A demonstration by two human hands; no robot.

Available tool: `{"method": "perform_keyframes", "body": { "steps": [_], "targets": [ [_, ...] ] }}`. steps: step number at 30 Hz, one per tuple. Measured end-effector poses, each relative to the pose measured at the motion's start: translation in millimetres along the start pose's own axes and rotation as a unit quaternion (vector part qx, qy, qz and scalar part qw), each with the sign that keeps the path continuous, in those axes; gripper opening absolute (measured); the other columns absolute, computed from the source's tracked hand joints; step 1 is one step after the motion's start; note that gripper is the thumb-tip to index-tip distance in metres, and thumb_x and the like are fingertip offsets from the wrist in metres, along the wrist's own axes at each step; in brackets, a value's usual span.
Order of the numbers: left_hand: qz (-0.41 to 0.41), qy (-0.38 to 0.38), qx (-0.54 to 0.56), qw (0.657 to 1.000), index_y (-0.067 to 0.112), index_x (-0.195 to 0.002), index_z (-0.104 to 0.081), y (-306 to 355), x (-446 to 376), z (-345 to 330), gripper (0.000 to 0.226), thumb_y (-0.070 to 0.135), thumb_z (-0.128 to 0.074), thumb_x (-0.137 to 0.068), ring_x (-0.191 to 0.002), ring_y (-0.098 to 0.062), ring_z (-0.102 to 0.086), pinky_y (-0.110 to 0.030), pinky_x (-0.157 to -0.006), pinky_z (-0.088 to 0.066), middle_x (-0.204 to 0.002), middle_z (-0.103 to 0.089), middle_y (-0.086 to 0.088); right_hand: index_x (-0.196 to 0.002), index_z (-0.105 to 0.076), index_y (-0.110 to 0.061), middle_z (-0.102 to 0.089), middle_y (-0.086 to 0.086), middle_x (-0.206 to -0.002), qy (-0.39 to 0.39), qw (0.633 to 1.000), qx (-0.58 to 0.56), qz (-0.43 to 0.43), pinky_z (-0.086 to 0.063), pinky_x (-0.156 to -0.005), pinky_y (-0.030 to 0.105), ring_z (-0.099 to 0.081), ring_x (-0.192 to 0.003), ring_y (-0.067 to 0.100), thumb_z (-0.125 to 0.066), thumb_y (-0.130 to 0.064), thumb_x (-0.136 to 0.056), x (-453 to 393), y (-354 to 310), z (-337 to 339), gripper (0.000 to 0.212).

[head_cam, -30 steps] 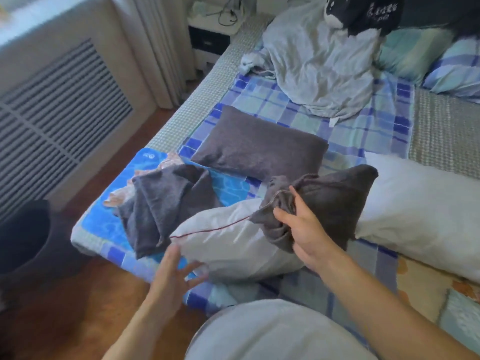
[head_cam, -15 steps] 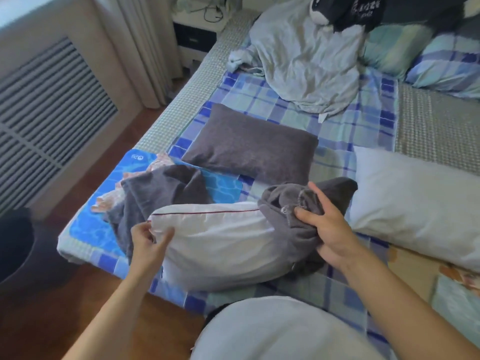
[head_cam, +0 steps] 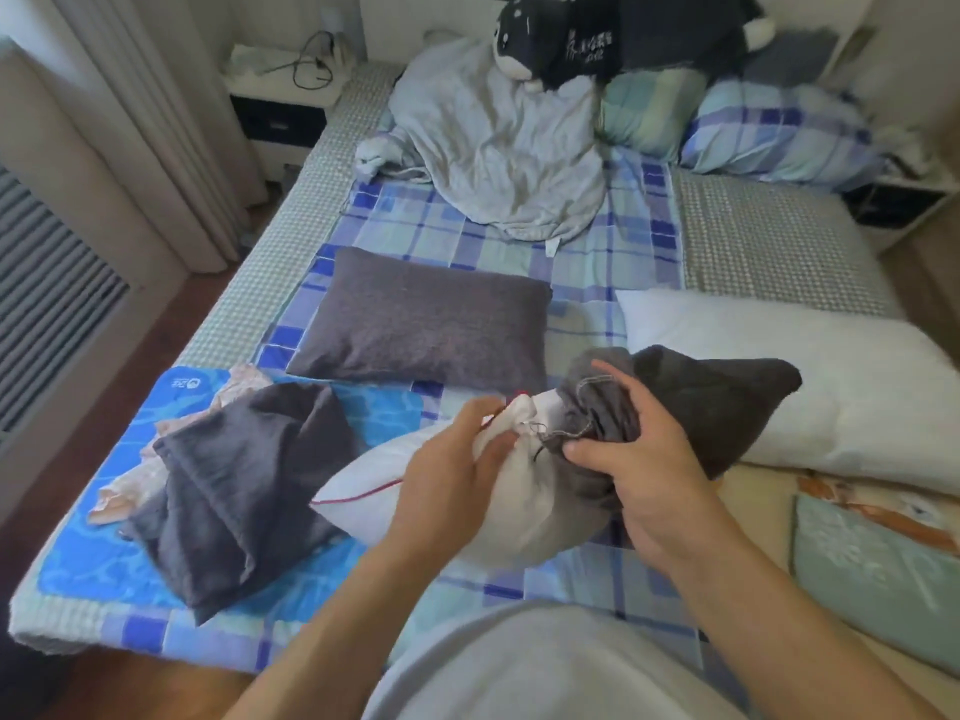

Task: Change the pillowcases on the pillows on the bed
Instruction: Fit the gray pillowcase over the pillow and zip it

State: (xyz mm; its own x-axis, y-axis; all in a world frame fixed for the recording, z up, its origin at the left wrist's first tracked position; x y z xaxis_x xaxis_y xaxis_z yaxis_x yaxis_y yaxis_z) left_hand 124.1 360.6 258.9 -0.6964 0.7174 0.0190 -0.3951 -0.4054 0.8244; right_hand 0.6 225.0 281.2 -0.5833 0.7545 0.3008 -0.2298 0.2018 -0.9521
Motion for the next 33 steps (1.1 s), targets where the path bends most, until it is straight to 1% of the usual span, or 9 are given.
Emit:
{"method": "perform_keyframes", "body": {
  "steps": [4,8,10,13,15,21,24,28,33],
  "targets": [
    [-0.008,-0.028,0.086,0.996,0.034,-0.092,-0.068,6,7,-4,0.012,0.025,-0.075,-0.089,-0.081,-0.002,-0.064,-0.019,-0.076,-0.047,-0.086,-0.071,0.02,-0.13,-0.06,-0.036,-0.072,-0.009,-0.114,0.04,0.999,-0.006,-0.005,-0.055,-0.091,0.032,-0.069,-0.104,0.009,-0.072,0.014,-0.077,14,-5,20,0.073],
    [0.003,-0.037,0.12,0.992,0.032,-0.084,-0.069,19,12,-22,0.024,0.009,-0.076,-0.087,-0.077,0.004,-0.063,-0.01,-0.071,-0.042,-0.08,-0.07,0.022,-0.135,-0.055,-0.035,-0.066,-0.013,-0.12,-0.011,0.996,0.084,-0.04,-0.051,-0.083,0.012,-0.064,-0.102,-0.002,-0.076,0.008,-0.077,22,13,15,0.075],
    [0.003,-0.051,0.105,0.993,0.028,-0.084,-0.069,22,8,-26,0.02,0.01,-0.076,-0.087,-0.075,0.005,-0.062,-0.009,-0.07,-0.041,-0.08,-0.069,0.024,-0.138,-0.052,-0.041,-0.067,-0.01,-0.124,-0.073,0.992,0.069,-0.07,-0.053,-0.088,0.023,-0.067,-0.105,0.006,-0.067,0.013,-0.071,27,23,18,0.087],
    [0.02,-0.062,0.102,0.993,0.022,-0.086,-0.07,16,1,-25,0.013,0.011,-0.076,-0.087,-0.078,0.002,-0.063,-0.012,-0.073,-0.044,-0.084,-0.071,0.019,-0.145,-0.049,-0.032,-0.062,0.003,-0.138,-0.216,0.965,-0.102,-0.112,-0.041,-0.111,0.039,-0.06,-0.126,0.021,-0.036,0.029,-0.066,38,20,18,0.101],
    [0.031,-0.084,0.112,0.99,0.022,-0.088,-0.072,14,-1,-29,0.01,0.012,-0.076,-0.088,-0.082,-0.005,-0.066,-0.021,-0.078,-0.05,-0.087,-0.073,0.012,-0.142,-0.053,-0.028,-0.062,0.01,-0.137,-0.247,0.949,-0.147,-0.132,-0.041,-0.11,0.043,-0.057,-0.129,0.026,-0.024,0.036,-0.072,37,16,21,0.099],
    [0.051,-0.079,0.105,0.99,0.022,-0.086,-0.073,18,2,-34,0.006,0.018,-0.075,-0.089,-0.078,0.002,-0.063,-0.012,-0.072,-0.044,-0.084,-0.072,0.014,-0.149,-0.035,-0.048,-0.069,-0.01,-0.122,-0.111,0.991,0.067,-0.044,-0.049,-0.104,0.032,-0.065,-0.112,0.004,-0.045,0.026,-0.086,15,20,32,0.098],
    [0.046,-0.098,0.091,0.99,0.03,-0.083,-0.074,22,2,-37,0.019,0.012,-0.073,-0.088,-0.082,0.002,-0.064,-0.012,-0.076,-0.045,-0.085,-0.072,0.016,-0.151,-0.009,-0.056,-0.07,-0.005,-0.096,-0.104,0.973,0.203,-0.02,-0.05,-0.074,0.012,-0.068,-0.08,0.001,-0.061,0.004,-0.09,17,16,31,0.1],
    [0.035,-0.144,0.085,0.985,0.037,-0.08,-0.073,31,5,-49,0.035,0.004,-0.067,-0.089,-0.076,0.005,-0.064,-0.014,-0.074,-0.047,-0.077,-0.071,0.021,-0.152,0.005,-0.052,-0.062,-0.003,-0.067,-0.114,0.949,0.293,0.017,-0.047,-0.056,0.018,-0.064,-0.062,0.002,-0.063,-0.005,-0.092,19,2,23,0.102],
    [0.116,-0.2,0.222,0.947,0.024,-0.108,-0.074,27,11,-60,0.019,0.014,-0.063,-0.096,-0.099,-0.017,-0.072,-0.034,-0.092,-0.056,-0.101,-0.078,0.001,-0.147,0.013,-0.059,-0.06,-0.001,-0.106,-0.144,0.927,0.346,0.033,-0.051,-0.069,0.023,-0.062,-0.079,0.005,-0.058,-0.007,-0.094,16,11,10,0.103]
  ]
}}
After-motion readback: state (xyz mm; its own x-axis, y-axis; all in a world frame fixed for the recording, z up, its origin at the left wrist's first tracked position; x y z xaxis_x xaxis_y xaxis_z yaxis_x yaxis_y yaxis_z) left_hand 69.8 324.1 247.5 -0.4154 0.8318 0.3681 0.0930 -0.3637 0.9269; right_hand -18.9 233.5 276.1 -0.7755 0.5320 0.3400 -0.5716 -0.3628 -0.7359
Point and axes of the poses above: each hand's wrist, its own x-axis away from the middle knuckle, its own z-axis out of the back of the hand, y = z × x, the point moved 9 cm from there along -x, towards the middle knuckle
